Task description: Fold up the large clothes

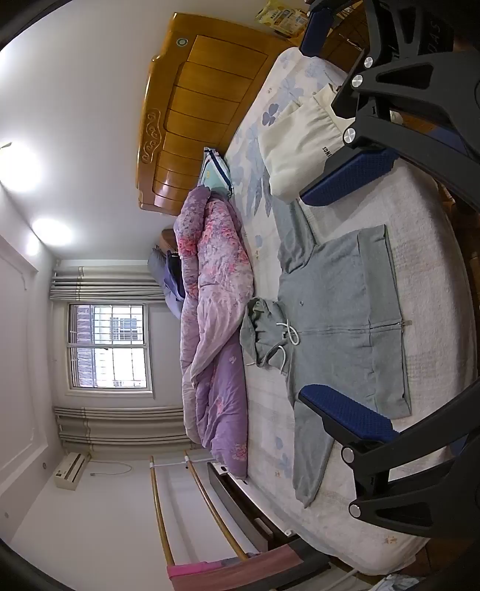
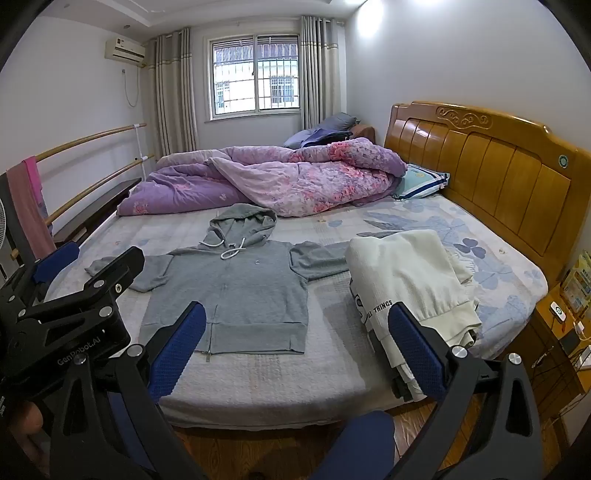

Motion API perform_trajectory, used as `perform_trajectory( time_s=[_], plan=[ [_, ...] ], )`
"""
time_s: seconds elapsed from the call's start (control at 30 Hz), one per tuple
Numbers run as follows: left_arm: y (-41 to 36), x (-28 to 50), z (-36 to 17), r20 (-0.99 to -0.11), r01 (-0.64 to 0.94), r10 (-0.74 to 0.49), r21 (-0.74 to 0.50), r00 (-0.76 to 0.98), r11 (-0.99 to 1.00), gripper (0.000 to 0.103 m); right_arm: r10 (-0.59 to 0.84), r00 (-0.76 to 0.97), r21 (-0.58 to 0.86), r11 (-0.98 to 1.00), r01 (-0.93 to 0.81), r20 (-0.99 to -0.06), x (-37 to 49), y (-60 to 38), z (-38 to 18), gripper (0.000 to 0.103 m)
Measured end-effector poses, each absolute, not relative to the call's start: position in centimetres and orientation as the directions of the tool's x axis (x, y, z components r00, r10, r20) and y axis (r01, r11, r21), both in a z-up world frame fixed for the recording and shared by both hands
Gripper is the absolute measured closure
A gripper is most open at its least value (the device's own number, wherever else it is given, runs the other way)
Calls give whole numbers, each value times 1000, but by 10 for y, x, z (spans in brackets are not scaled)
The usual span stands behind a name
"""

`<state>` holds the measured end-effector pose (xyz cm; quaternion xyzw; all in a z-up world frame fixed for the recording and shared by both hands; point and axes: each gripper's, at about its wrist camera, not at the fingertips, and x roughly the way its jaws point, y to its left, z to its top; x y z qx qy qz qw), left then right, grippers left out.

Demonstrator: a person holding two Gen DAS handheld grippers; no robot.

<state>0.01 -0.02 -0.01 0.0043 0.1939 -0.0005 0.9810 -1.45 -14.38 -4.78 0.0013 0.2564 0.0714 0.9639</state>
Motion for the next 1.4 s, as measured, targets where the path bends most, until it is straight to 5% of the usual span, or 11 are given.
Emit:
perform_trajectory(
  time_s=[1.4],
  plan=[
    [0, 0, 1, -385, 3, -2, 2, 923, 1000, 6, 135, 857, 36, 990, -135, -497, -14, -147, -45, 8]
  ],
)
